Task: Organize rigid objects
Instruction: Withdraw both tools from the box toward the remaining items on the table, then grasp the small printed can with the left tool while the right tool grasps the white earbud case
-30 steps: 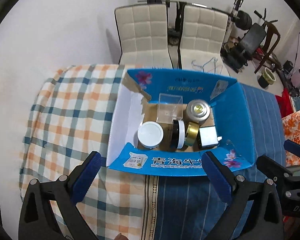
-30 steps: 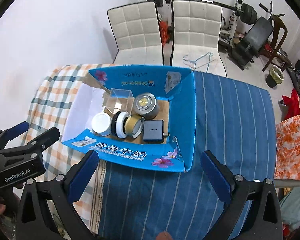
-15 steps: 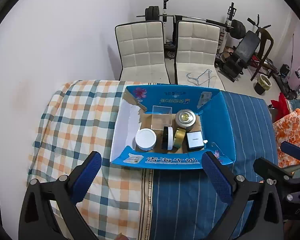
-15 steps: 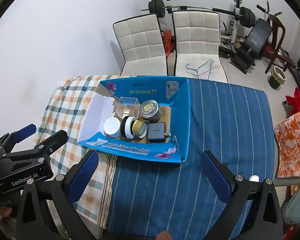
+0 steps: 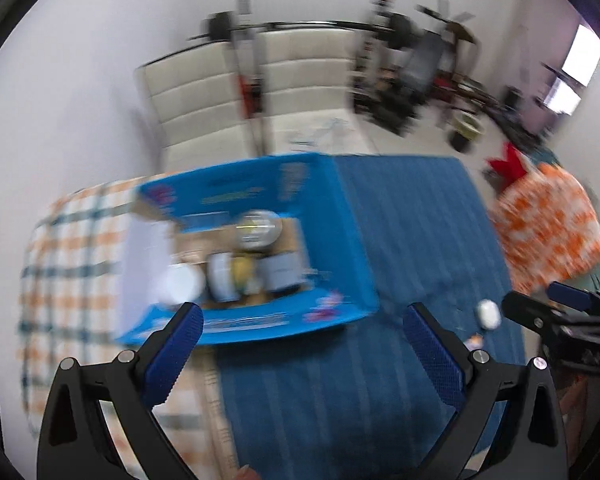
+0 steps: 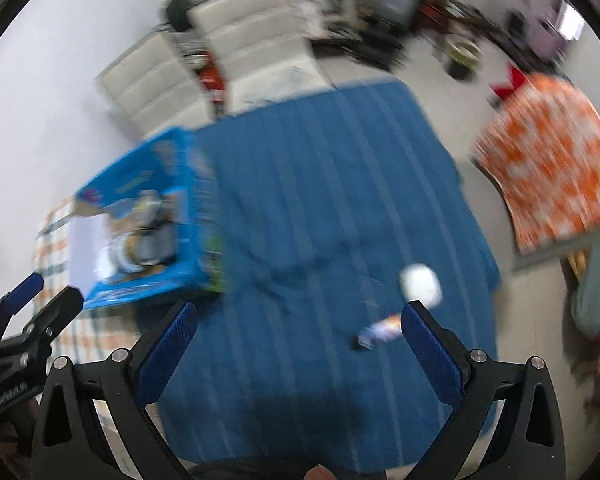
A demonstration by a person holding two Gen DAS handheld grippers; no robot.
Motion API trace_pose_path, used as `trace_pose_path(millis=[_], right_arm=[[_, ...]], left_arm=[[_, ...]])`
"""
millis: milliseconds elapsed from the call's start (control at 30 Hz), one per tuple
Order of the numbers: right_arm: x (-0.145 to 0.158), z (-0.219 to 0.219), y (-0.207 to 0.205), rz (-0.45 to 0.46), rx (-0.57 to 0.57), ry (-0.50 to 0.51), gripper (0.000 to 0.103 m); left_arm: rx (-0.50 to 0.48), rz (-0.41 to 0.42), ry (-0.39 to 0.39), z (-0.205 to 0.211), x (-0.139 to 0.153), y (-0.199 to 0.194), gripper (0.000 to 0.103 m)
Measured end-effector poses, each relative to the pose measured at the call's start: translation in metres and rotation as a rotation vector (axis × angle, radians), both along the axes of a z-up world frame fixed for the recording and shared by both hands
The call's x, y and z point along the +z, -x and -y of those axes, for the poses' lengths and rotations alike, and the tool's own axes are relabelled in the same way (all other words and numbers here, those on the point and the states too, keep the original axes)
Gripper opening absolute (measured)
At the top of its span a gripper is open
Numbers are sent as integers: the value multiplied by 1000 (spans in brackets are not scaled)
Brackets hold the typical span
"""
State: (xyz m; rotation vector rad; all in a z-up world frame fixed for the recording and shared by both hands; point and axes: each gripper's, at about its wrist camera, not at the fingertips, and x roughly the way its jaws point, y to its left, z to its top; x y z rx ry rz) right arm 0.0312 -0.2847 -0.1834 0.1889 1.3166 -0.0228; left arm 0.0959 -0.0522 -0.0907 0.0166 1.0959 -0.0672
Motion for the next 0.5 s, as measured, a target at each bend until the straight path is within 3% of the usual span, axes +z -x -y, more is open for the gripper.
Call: trace_pose_path(millis=[133,400,500], right_arm=[[-50,66,11,-99,-111,34,103],[-117,137,32,-222,-232,23,103],[-136,156,38,-246,-279,42,103]], left_arm=[[-174,-43,5,70,-41,-13,103],[-494,-184,-22,200,-126,-24,102],[-598,-239,-47,243,-157,-23,93]])
